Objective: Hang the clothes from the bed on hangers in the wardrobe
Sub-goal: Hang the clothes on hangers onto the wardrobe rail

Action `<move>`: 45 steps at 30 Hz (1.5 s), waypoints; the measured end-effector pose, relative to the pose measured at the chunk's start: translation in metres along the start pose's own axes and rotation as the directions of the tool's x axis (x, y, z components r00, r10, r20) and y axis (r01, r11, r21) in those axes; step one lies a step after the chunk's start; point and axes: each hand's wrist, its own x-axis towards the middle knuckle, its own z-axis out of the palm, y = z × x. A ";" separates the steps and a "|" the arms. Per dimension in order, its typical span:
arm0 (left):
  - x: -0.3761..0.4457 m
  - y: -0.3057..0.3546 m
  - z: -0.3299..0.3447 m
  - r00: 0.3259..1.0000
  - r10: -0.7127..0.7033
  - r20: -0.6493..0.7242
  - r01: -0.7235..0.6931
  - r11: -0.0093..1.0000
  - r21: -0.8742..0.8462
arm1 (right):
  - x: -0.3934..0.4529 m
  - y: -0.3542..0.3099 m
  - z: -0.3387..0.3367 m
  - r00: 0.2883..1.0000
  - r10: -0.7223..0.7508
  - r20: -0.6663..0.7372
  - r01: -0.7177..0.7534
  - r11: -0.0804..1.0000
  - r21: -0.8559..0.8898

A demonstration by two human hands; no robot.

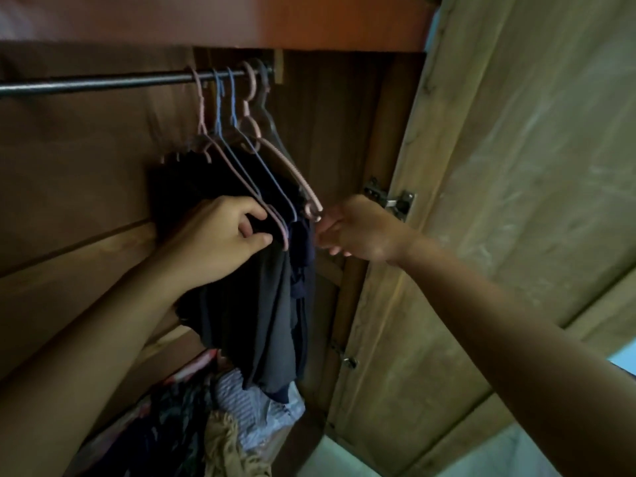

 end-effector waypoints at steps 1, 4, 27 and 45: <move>-0.001 0.008 0.003 1.000 0.016 0.016 -0.016 1.000 0.009 | -0.008 0.005 -0.005 1.000 0.006 -0.001 -0.006 1.000 -0.028; -0.005 0.033 0.012 0.996 0.070 0.052 -0.073 0.995 0.069 | -0.035 0.022 -0.019 1.000 0.016 -0.014 -0.018 0.995 -0.099; -0.042 0.282 0.182 0.722 0.251 0.645 -0.357 0.934 0.036 | -0.305 0.183 -0.128 0.939 0.319 -0.131 -0.344 0.838 -0.423; -0.035 0.398 0.276 0.319 0.634 0.704 -0.786 0.592 -0.177 | -0.418 0.217 -0.137 0.602 0.654 -0.458 -0.783 0.597 -0.178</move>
